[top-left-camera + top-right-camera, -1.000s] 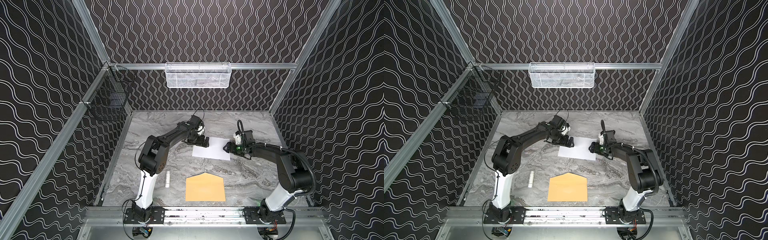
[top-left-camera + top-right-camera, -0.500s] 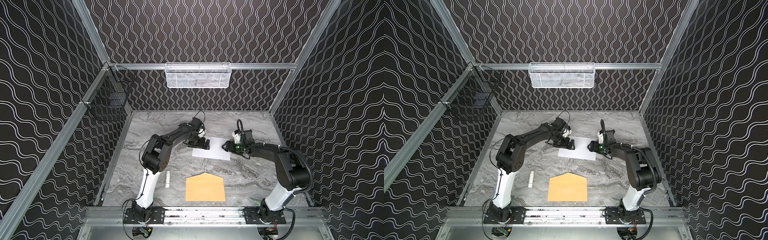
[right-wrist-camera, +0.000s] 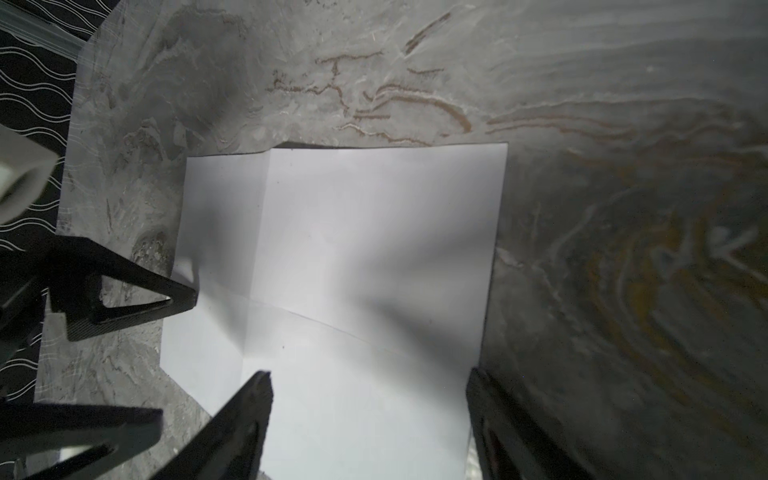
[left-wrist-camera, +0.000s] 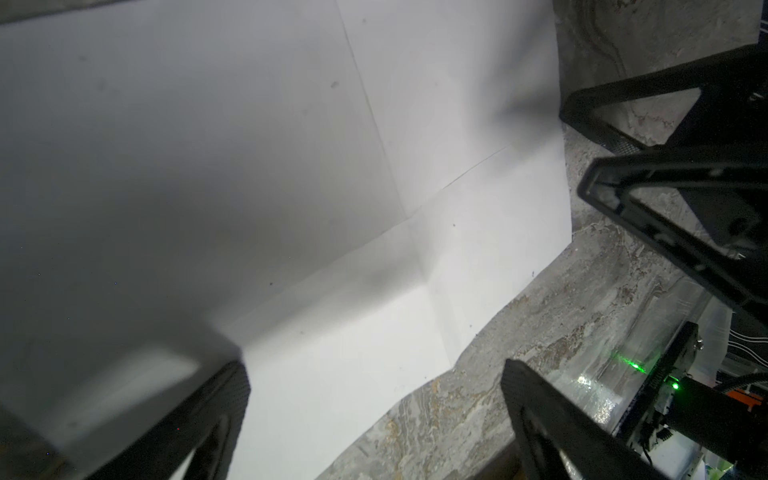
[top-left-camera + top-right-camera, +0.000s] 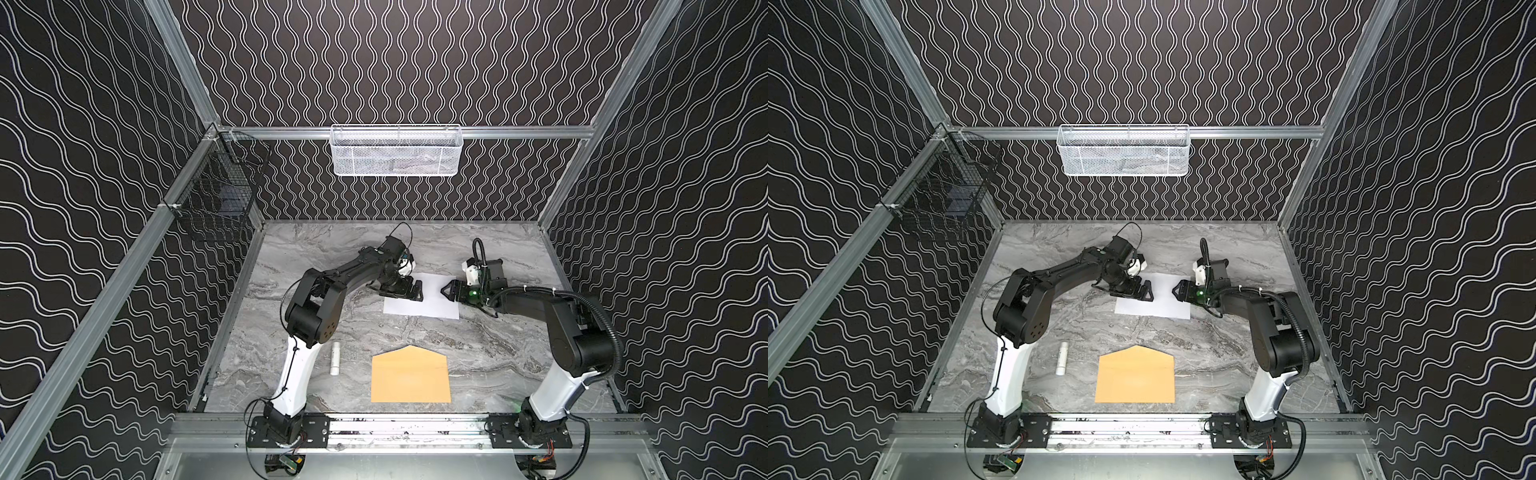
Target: Place the letter into the envelope and seal it
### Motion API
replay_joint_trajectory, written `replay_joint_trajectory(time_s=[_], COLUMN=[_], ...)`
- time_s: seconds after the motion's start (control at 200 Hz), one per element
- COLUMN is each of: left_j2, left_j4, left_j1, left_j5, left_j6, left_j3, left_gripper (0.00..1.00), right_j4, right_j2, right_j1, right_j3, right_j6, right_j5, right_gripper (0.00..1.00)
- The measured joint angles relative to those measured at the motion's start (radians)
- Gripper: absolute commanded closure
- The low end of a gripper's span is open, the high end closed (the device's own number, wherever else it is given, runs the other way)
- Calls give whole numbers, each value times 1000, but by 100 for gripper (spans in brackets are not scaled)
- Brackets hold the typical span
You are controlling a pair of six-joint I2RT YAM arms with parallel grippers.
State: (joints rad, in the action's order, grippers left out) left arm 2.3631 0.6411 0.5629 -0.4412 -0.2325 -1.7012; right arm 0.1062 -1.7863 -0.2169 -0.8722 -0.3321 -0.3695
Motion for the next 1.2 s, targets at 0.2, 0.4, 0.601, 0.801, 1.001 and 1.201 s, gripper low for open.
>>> replay_joint_trajectory(time_s=[0.2,0.4,0.601,0.801,1.001,1.201], left_j2=[4,10,8,8,13,14], left_j4=[-6,-20,-33,-38,-50,-56], left_j1=[5,11,12,15,22,23], left_j5=[-16,-27,-34,-43,-59,-58], left_j6=[0,0,-1,-9,-28,-35], left_j3=[0,-3,4,5,5,7], left_gripper=[1,1,3,10,14,12], right_j4=[27,55,70,103,126,147], right_j2=[-12,-25,-34,-49,-58,-67], right_j1=[-5,-11,-17,-23,-24,-24], right_j3=[-1,-2,-5,-6,-3,-3], right_j6=[-1,-1,-8,-13,-19,-19], right_j5=[-6,-17,-20,-41,-60,-73], right_gripper=[23,24,24,24,25,25])
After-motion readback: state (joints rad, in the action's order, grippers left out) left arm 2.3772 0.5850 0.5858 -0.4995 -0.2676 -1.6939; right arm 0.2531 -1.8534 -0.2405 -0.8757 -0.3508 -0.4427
